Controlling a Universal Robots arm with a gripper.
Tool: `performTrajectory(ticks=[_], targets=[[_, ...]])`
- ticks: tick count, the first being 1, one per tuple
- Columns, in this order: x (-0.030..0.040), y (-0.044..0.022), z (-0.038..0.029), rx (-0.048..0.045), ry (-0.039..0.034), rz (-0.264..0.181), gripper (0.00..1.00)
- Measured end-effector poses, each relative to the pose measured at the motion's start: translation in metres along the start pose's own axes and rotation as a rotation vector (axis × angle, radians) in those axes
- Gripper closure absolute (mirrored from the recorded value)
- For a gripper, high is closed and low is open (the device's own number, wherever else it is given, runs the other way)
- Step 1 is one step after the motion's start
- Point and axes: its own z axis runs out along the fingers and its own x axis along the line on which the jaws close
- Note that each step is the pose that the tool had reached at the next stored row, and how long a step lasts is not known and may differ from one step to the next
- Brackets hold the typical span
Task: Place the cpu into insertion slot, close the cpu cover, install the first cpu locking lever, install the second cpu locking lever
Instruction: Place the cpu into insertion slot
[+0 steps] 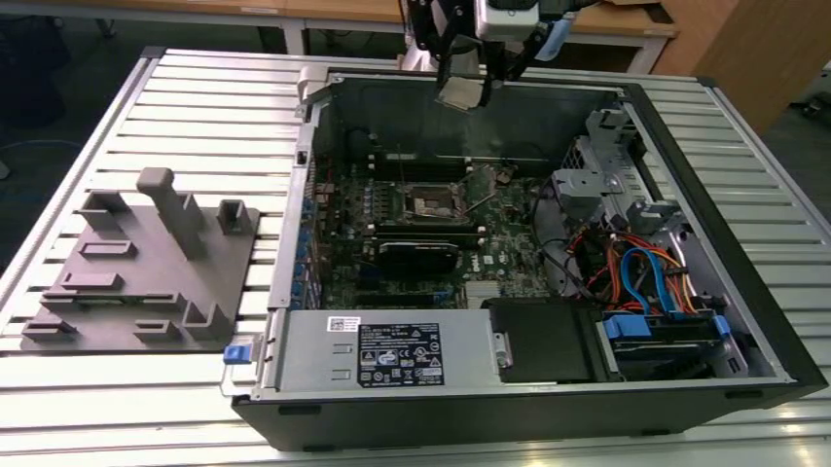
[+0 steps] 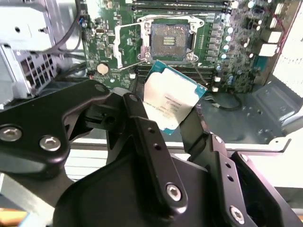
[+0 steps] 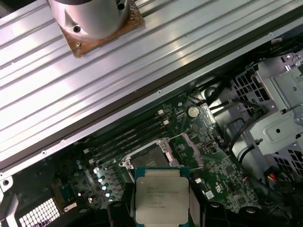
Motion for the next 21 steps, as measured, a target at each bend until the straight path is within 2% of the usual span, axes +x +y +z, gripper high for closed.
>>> performTrajectory(ticks=[3,21], targets=[[-0.0001,0.0,0.0001,-0.0007,-0.0032,0.038,0.46],[0.0,0.0,0.0001,-0.001,-0.0046,0.054,0.46]])
